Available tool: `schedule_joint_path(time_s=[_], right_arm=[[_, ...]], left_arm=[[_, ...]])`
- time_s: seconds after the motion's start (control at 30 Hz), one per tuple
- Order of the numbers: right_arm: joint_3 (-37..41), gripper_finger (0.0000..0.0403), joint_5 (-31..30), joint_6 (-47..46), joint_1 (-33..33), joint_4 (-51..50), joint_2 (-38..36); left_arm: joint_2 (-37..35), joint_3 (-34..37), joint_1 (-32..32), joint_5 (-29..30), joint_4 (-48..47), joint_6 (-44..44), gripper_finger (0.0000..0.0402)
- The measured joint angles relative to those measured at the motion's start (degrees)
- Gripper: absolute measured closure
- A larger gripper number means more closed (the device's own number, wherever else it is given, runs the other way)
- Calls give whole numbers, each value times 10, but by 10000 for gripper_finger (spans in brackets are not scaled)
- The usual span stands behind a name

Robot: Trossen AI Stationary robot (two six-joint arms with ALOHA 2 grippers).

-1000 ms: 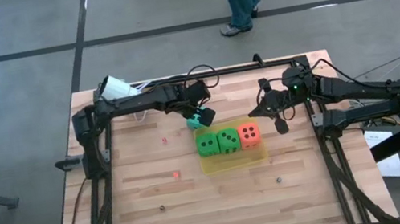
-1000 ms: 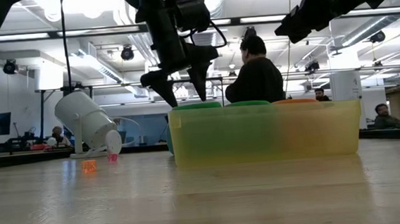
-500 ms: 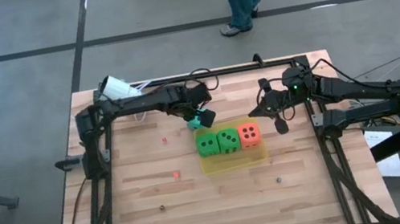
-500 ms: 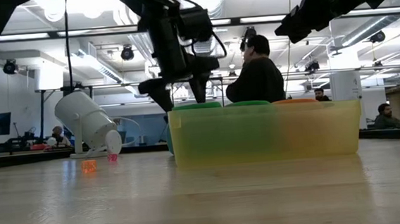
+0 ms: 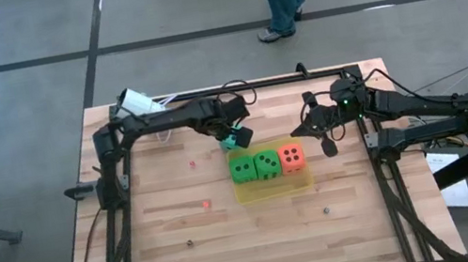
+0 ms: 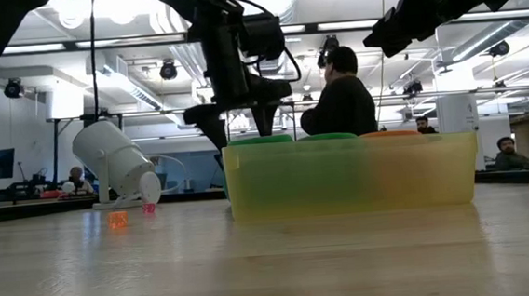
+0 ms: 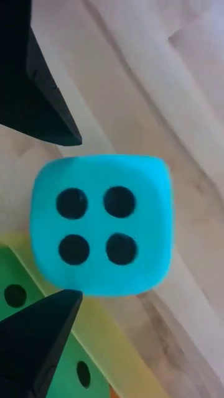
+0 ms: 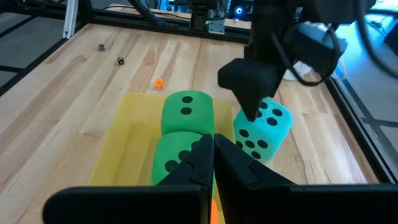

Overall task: Pick & Place Dice
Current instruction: Put the big light blue dice into the yellow bin

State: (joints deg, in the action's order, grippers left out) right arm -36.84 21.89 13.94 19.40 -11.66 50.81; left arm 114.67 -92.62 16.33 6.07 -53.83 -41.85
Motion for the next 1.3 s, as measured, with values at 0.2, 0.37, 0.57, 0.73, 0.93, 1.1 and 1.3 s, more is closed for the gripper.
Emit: schedule_joint_path(time_s=[0.2, 0.37, 0.57, 0.73, 0.93, 1.1, 1.3], right_arm=[[0, 394, 0, 0, 0, 0, 0], [0, 394, 0, 0, 0, 0, 0], [0, 394, 0, 0, 0, 0, 0], [0, 394, 0, 0, 0, -1, 0], [0, 394, 0, 0, 0, 0, 0], [0, 394, 0, 0, 0, 0, 0], [0, 394, 0, 0, 0, 0, 0]], left_arm=[[0, -8, -1, 12, 7, 11, 2], [2, -7, -1, 8, 10, 37, 2], [2, -7, -1, 7, 22, 57, 2], [15, -5, -1, 9, 21, 59, 2], [29, -5, 2, -10, 29, 62, 1], [29, -4, 2, -11, 41, 74, 1], [31, 2, 1, -9, 63, 73, 1]])
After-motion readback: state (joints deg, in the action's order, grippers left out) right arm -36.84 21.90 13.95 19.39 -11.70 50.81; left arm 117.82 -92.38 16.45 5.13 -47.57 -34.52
